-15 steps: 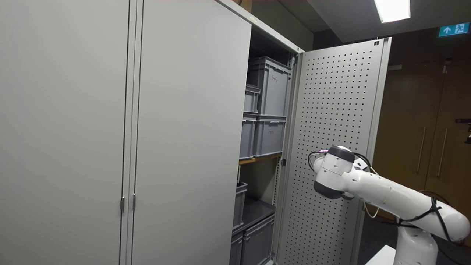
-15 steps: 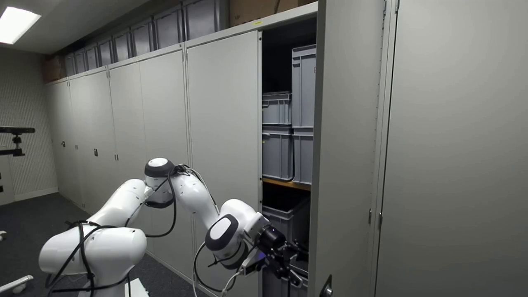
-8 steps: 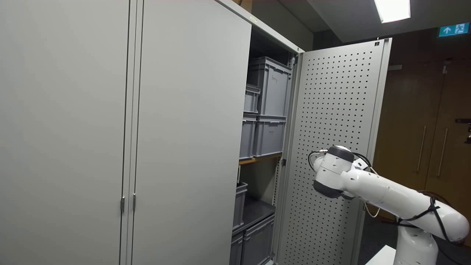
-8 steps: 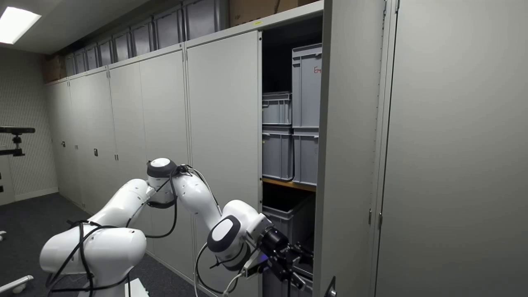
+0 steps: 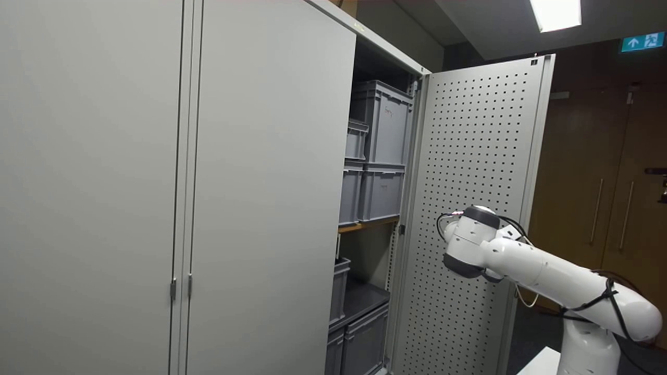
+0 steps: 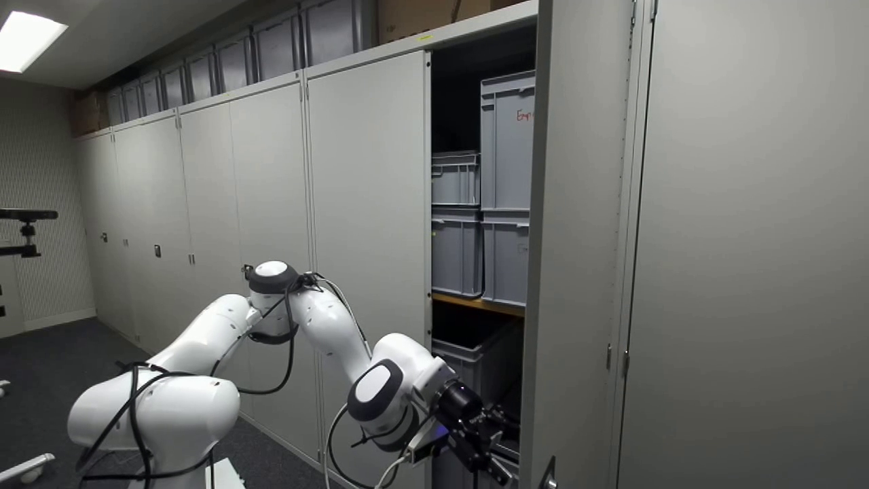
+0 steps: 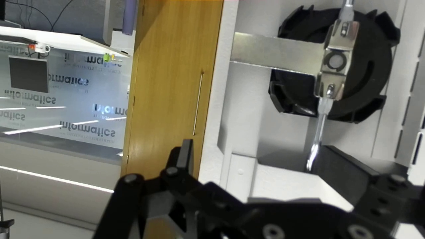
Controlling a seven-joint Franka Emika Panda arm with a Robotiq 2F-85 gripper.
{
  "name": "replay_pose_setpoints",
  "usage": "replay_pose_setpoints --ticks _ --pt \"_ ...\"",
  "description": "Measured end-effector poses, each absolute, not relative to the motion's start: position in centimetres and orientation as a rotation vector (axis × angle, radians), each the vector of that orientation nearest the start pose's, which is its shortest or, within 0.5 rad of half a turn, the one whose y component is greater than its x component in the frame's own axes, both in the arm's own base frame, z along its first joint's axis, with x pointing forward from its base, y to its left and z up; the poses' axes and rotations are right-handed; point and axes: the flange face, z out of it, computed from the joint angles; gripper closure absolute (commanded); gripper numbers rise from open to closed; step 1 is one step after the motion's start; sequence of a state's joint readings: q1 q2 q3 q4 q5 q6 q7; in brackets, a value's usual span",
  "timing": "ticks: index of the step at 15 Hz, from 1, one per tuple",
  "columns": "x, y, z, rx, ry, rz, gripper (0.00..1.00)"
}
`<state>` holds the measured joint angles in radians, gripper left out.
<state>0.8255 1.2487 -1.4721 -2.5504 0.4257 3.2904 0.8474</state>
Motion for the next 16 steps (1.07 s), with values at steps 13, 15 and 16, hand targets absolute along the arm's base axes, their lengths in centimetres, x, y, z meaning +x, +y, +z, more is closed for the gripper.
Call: replay_pose_setpoints --ticks 13,15,16 --pt "38.5 -34.5 33.0 1.472 -1.264 0.984 0.00" --pt "38.6 -34.9 33.0 1.471 -1.265 0.981 0.00" --pt "38.6 -35.1 33.0 1.471 -1.266 0.981 0.00"
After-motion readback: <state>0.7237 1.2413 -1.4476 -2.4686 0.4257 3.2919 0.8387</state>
